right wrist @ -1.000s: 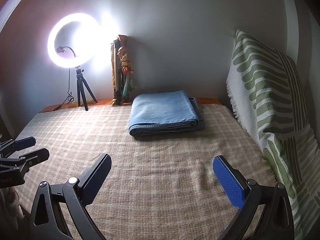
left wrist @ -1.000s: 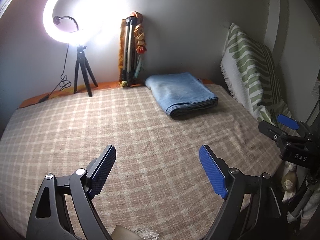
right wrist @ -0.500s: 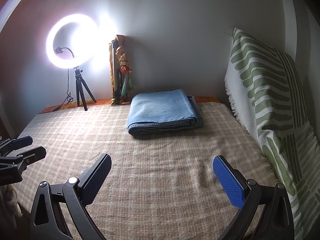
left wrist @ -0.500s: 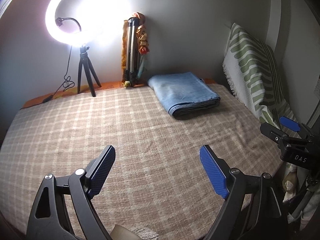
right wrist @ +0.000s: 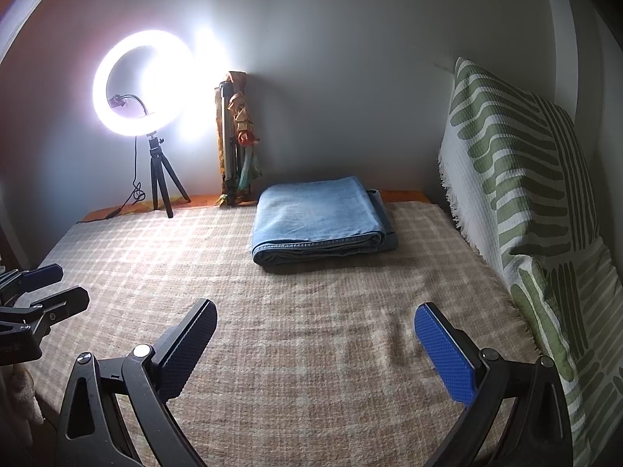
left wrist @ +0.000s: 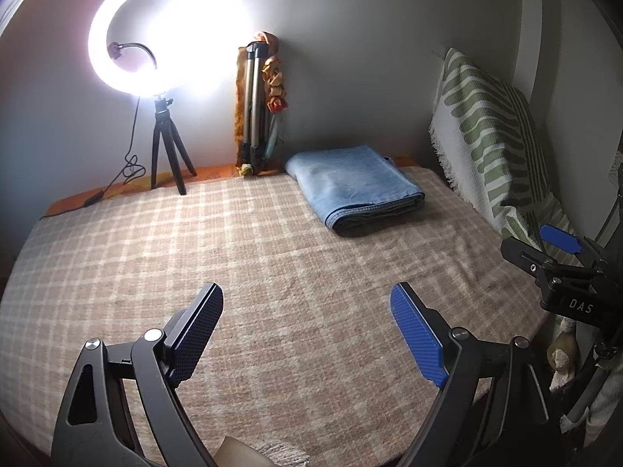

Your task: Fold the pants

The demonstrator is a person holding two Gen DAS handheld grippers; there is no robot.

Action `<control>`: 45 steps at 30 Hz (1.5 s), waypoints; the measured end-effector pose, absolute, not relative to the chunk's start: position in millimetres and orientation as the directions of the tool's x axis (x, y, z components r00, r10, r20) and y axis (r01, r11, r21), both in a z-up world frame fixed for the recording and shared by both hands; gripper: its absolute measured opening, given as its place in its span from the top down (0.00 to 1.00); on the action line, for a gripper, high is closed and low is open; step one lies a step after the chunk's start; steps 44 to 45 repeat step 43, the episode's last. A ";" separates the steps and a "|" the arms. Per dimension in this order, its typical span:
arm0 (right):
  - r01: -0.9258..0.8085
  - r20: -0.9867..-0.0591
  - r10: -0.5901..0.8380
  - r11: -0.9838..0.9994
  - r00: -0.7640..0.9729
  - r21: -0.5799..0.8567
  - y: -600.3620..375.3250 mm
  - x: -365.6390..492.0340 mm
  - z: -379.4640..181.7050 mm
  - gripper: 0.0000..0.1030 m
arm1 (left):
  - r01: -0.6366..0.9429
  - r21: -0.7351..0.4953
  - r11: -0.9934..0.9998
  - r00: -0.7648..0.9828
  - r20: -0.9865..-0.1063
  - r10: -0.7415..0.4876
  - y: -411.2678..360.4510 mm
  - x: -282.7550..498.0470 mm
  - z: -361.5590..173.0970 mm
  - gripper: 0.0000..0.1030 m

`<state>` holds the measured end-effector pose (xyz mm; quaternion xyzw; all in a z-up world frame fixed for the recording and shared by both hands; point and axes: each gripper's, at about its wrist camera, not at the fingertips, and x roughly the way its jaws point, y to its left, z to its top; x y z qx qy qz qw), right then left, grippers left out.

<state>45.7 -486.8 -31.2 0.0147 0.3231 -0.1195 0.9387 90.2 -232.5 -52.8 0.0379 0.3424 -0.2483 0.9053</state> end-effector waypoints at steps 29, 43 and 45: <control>0.229 -0.622 -0.204 0.973 0.756 -0.040 -490.0 45.9 -36.2 0.00 | 0.481 -0.091 0.872 0.647 -0.634 -0.423 -230.4 87.9 -49.1 0.14; 0.230 -0.632 -0.201 0.972 0.748 -0.036 -491.5 46.9 -40.2 0.00 | 0.464 -0.081 0.882 0.681 -0.604 -0.413 -226.3 87.4 -48.7 0.14; 0.230 -0.632 -0.201 0.972 0.748 -0.036 -491.5 46.9 -40.2 0.00 | 0.464 -0.081 0.882 0.681 -0.604 -0.413 -226.3 87.4 -48.7 0.14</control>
